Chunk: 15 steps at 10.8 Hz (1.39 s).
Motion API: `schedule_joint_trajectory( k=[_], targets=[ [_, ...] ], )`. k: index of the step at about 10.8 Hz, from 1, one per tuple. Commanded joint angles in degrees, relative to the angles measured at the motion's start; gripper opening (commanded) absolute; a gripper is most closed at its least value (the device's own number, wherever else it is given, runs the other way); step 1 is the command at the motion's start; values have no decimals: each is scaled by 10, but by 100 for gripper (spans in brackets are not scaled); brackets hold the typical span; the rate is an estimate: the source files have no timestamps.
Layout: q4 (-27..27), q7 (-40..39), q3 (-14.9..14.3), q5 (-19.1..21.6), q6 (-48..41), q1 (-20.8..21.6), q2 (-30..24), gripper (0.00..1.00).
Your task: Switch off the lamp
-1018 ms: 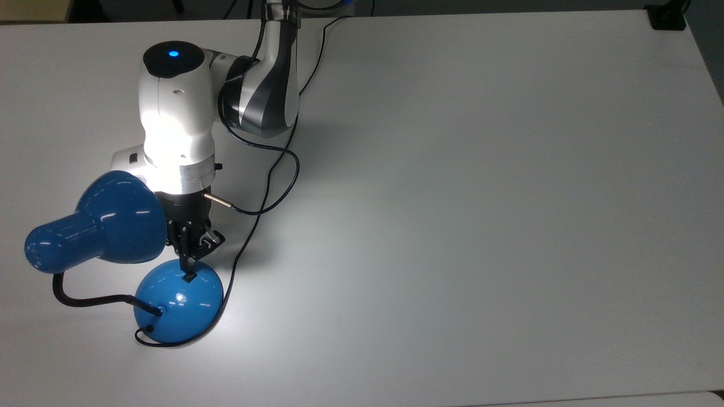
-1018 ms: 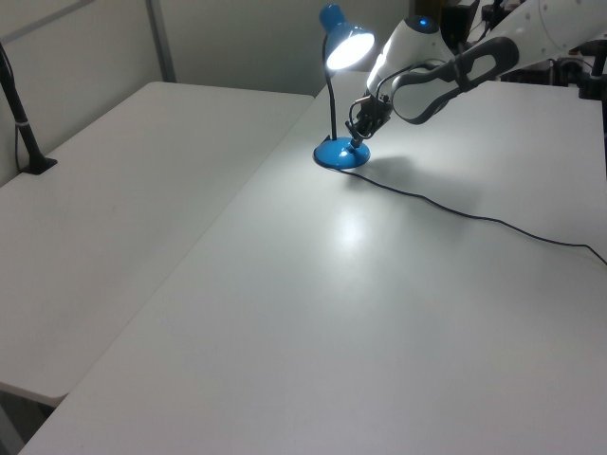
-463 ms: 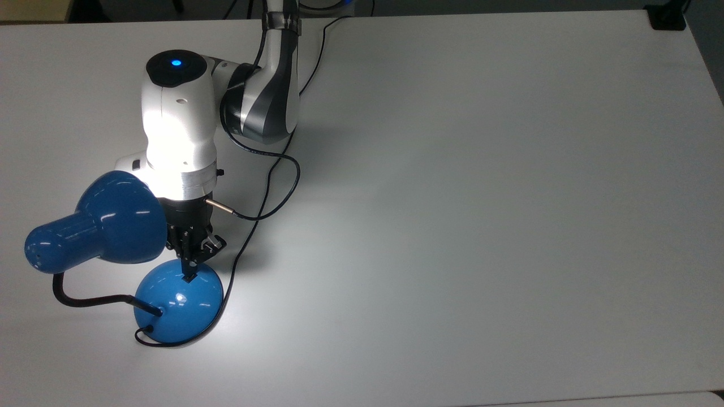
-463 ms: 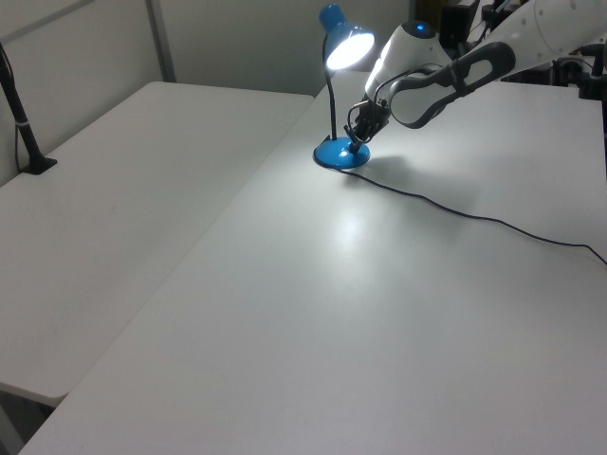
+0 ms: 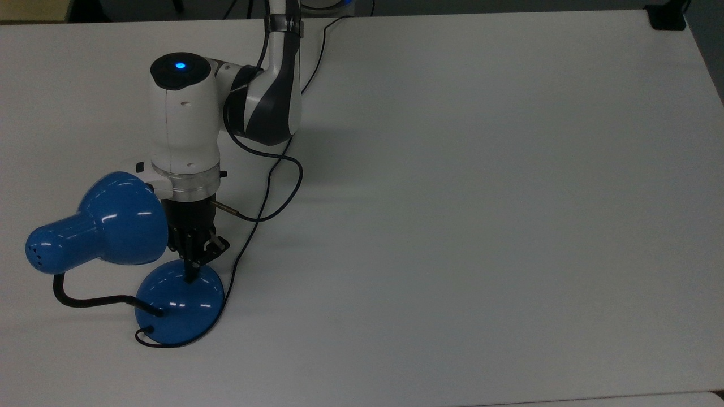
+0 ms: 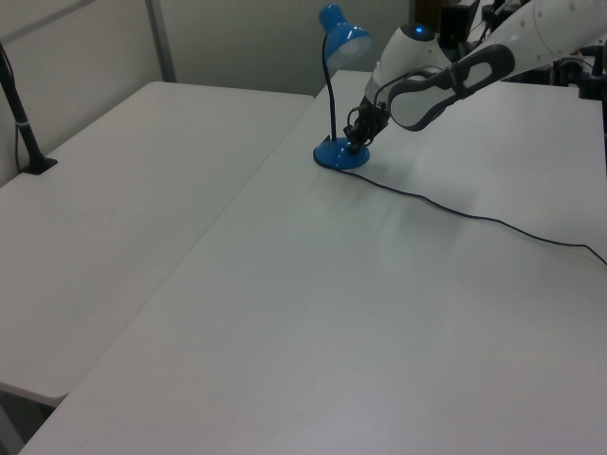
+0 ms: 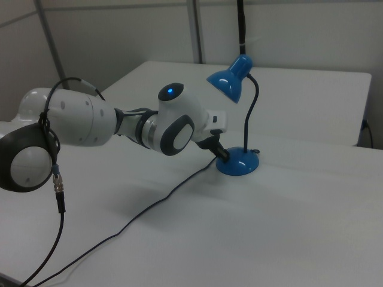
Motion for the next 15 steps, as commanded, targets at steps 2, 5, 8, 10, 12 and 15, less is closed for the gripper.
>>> schedule_joint_trajectory(
  k=[2, 5, 8, 10, 12, 15],
  targets=[
    [-7, 10, -2, -4, 42, 8, 13, 0],
    [-56, 6, 11, -6, 33, 0, -48, 0],
    [-79, 1, 34, -8, -72, -11, -113, 2],
    [-113, -24, 52, -8, -138, -15, -171, 3],
    [-116, -61, 60, -8, -254, -12, -220, 18],
    [-115, -98, 60, -8, -409, -3, -300, 43]
  ],
)
